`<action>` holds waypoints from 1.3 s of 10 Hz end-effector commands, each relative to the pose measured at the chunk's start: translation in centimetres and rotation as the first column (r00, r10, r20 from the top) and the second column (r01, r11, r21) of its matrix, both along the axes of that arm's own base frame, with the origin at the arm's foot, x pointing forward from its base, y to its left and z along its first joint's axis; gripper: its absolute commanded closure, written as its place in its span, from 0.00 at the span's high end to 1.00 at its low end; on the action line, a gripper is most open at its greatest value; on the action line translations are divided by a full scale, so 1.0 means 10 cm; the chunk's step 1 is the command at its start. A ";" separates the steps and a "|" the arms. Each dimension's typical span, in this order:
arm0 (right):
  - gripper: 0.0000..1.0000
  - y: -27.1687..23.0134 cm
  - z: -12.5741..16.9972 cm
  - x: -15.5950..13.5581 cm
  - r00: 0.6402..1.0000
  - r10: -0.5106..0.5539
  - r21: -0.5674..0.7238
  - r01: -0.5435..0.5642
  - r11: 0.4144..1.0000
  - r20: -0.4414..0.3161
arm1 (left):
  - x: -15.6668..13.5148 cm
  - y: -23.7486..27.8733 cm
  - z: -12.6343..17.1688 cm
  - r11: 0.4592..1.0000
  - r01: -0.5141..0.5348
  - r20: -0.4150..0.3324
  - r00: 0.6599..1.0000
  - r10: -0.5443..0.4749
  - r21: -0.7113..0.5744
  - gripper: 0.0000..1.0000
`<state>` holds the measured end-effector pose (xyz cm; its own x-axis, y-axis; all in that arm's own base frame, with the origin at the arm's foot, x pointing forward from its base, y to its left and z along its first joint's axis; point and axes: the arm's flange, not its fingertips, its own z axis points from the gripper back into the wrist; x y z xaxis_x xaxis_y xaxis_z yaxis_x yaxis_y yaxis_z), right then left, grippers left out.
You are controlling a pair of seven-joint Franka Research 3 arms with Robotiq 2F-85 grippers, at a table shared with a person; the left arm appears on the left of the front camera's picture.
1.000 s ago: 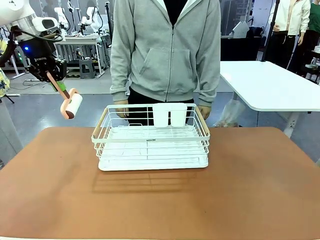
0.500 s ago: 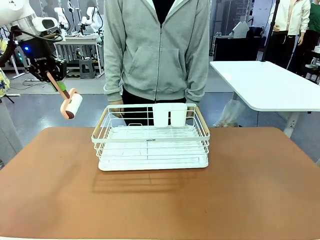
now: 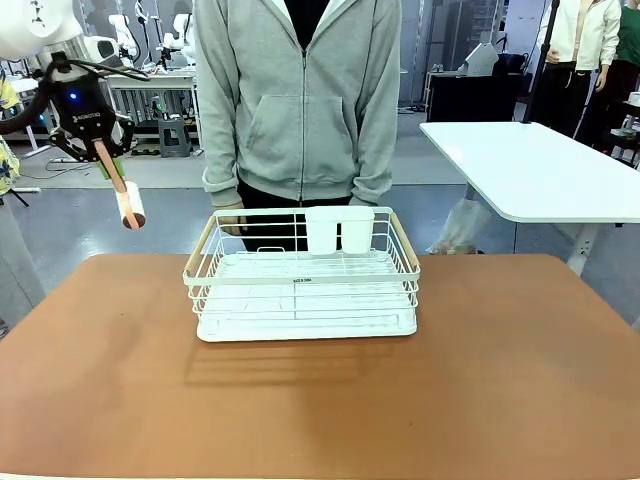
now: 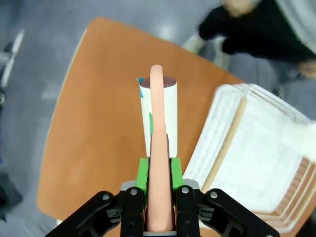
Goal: Clean the table.
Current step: Place the Lint Roller down when the Dish drying rack is positioned in the middle of the table.
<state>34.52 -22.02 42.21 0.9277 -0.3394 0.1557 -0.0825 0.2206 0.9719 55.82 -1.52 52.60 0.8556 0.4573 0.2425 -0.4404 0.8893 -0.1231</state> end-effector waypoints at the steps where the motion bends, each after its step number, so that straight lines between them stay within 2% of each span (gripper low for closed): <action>1: 1.00 0.01 0.02 -0.01 1.000 -0.003 0.006 0.002 1.000 0.022 | 0.13 -0.19 -0.03 0.875 -0.482 -0.150 0.869 0.471 -0.045 0.21; 2: 1.00 0.01 0.02 -0.01 1.000 -0.003 0.006 0.002 1.000 0.022 | 0.15 -0.19 -0.10 0.792 -0.596 -0.222 0.796 0.563 -0.131 0.21; 3: 1.00 0.01 0.02 -0.01 1.000 -0.003 0.006 0.002 1.000 0.022 | 0.15 -0.17 -0.15 0.705 -0.659 -0.234 0.752 0.616 -0.261 0.21; 4: 1.00 0.01 0.02 -0.01 1.000 -0.003 0.006 0.002 1.000 0.022 | 0.12 -0.16 -0.26 0.636 -0.701 -0.256 0.711 0.654 -0.322 0.21; 6: 1.00 0.01 0.02 -0.01 1.000 -0.003 0.006 0.002 1.000 0.022 | 0.08 -0.18 -0.51 0.580 -0.743 -0.264 0.665 0.699 -0.334 0.21; 9: 1.00 0.01 0.02 -0.01 1.000 -0.003 0.006 0.002 1.000 0.022 | 0.08 -0.24 -0.80 0.609 -0.707 -0.162 0.690 0.705 -0.361 0.21; 11: 1.00 0.01 0.02 -0.01 1.000 -0.003 0.006 0.002 1.000 0.022 | 0.09 -0.21 -1.08 0.590 -0.715 -0.170 0.679 0.714 -0.374 0.21; 13: 1.00 0.01 0.02 -0.01 1.000 -0.003 0.006 0.002 1.000 0.022 | 0.08 -0.17 -1.28 0.579 -0.704 -0.107 0.669 0.736 -0.411 0.21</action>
<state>34.53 -22.01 42.21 0.9278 -0.3391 0.1557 -0.0825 0.2206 0.9719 57.03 -3.37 40.47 0.1994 0.9762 -0.0856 -0.9126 0.1532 -0.3790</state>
